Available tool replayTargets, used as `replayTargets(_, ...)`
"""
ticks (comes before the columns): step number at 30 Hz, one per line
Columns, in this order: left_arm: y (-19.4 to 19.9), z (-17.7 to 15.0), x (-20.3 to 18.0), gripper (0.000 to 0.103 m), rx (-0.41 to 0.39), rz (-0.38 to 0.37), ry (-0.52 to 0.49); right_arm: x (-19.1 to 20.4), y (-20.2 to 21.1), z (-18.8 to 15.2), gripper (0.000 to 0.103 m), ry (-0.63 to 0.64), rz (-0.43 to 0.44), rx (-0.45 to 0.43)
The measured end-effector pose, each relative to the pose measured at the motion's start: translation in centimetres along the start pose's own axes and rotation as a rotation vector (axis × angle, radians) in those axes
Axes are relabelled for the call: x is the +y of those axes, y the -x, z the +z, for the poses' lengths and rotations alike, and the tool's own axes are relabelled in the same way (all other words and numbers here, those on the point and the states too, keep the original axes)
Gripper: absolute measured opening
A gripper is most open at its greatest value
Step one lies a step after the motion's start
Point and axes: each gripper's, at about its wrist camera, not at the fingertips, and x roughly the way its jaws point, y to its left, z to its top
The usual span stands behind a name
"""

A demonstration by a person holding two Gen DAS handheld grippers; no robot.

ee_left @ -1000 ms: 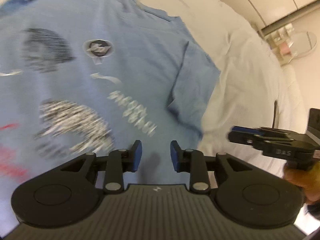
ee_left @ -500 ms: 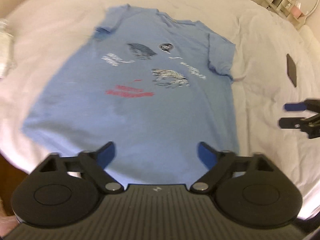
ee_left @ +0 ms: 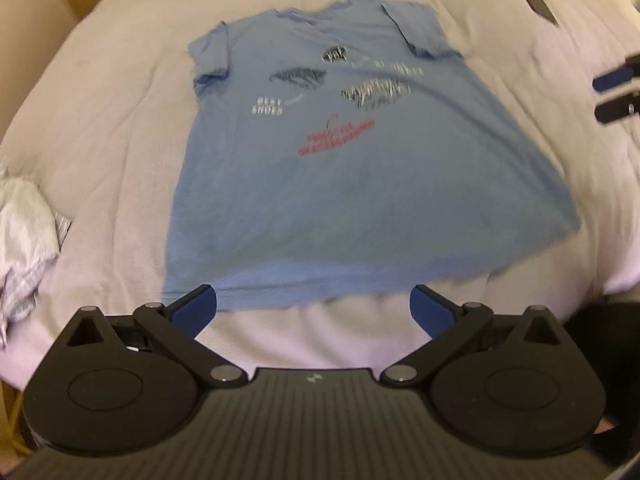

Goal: Fold clothes
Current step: 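Move both open grippers to the hem of the flat blue T-shirt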

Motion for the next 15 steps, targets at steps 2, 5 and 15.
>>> replayTargets(2, 0.2, -0.8, 1.4, 0.101, -0.003, -0.017, -0.059, 2.3, -0.1, -0.7, 0.09, -0.031, -0.026, 0.008)
replayTargets(5, 0.7, -1.7, 3.0, 0.101, -0.014, -0.023, -0.12, 6.2, -0.3, -1.4, 0.09, -0.071, -0.082, 0.009)
replayTargets(15, -2.8, -5.0, 3.7, 0.098, -0.07, 0.077, -0.615, 15.3, -3.2, -2.0, 0.103, 0.043, -0.172, 0.159)
